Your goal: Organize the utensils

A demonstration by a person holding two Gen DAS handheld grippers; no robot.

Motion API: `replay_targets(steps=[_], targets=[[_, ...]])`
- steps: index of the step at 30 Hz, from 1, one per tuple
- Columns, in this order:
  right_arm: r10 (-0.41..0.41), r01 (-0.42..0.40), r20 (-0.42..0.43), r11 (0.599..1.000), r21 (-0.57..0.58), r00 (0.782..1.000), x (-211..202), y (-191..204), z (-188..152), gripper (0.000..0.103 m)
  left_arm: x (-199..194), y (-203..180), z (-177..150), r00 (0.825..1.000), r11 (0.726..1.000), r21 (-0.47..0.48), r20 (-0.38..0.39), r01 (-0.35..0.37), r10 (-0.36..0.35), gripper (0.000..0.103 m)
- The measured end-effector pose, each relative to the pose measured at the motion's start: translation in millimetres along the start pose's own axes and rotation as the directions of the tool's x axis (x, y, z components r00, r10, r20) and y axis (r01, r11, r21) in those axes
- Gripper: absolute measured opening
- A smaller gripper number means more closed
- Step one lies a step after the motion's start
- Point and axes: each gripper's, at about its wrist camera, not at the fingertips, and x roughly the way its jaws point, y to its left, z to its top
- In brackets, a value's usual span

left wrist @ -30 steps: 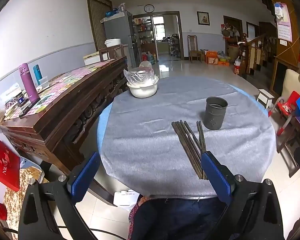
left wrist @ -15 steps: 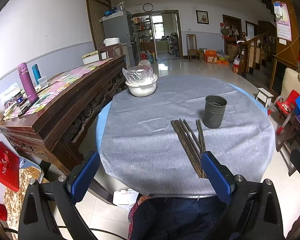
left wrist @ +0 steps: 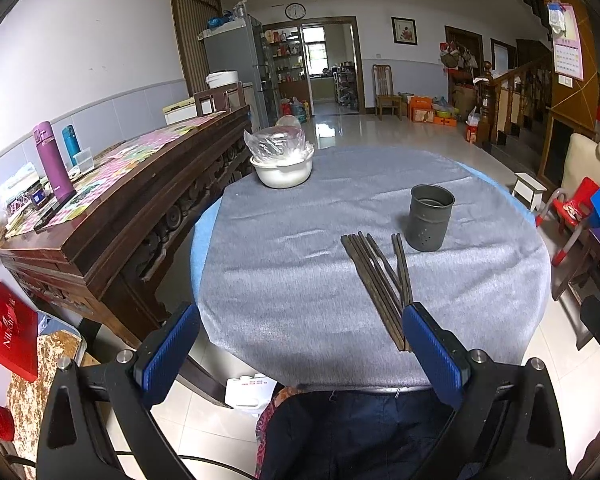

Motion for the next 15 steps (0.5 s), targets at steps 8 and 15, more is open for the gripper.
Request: replay_targets(steps=[8,15], targets=[[0.002,-0.002,-0.004,1.0,0.01,1.0,-0.3,1.1,-0.3,0.103,3.4,-0.1,-2.7,1.0,1.0,0.0,-0.01,0.002,-0.002,0.101],[-0.021,0.02,-0.125,1.0,-0.009,0.992,5.6,-1.8,2.6,0.103,9.7,1.1,-5.3,1.0,1.0,-0.003,-0.028,0.008,-0.008,0.101]])
